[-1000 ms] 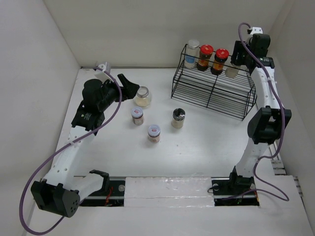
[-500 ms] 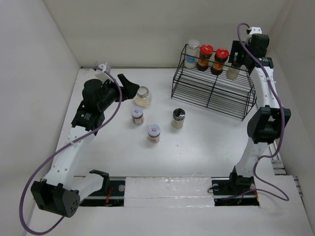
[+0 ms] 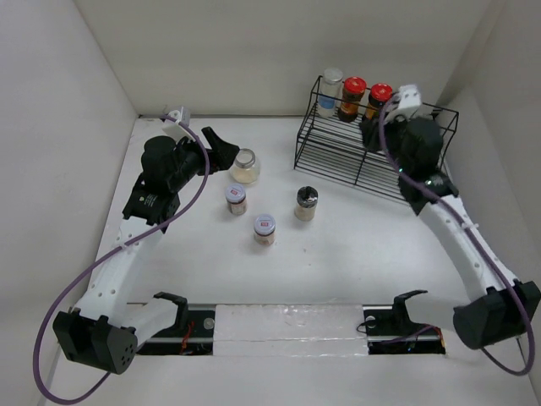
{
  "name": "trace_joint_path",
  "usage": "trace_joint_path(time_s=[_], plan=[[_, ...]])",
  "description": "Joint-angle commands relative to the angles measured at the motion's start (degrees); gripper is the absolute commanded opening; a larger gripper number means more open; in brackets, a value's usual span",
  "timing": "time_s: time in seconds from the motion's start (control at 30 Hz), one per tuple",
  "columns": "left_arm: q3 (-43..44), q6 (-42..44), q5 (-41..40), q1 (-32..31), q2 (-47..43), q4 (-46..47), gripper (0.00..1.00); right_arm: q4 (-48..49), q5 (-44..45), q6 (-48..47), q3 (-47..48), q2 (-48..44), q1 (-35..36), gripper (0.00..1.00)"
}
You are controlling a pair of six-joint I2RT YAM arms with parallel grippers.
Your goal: Organize the condiment bottles
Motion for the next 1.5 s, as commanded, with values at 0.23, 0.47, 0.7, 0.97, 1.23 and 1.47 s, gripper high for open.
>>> trace_joint_path(time_s=[0.23, 0.47, 0.7, 0.97, 1.23, 1.47], plan=[[0.1, 0.2, 0.0, 0.3, -1.3, 1.6, 0.76, 3.4, -2.8, -2.0, -19.4, -1.9, 23.2, 0.94], [0.1, 0.2, 0.7, 0.3, -1.3, 1.6, 0.76, 2.9, -1.3, -0.3, -21.1, 6.5, 22.4, 0.99], [0.1, 0.2, 0.7, 0.3, -1.2, 1.6, 0.76, 3.5, 0.1, -1.8, -14.9, 15.0, 24.2, 0.99], [0.1, 0.2, 0.7, 0.3, -1.2, 1.6, 0.76, 4.2, 5.9, -2.3, -12.8, 17.0, 25.9, 0.85], [-0.4, 0.2, 1.3, 0.3, -1.2, 1.6, 0.76, 2.6, 8.5, -1.1, -13.4, 17.1, 26.4, 0.71], [-0.4, 0.2, 1.9, 0.3, -1.9, 2.2, 0.75, 0.6, 8.5, -0.5, -13.4, 17.1, 26.4, 0.74]])
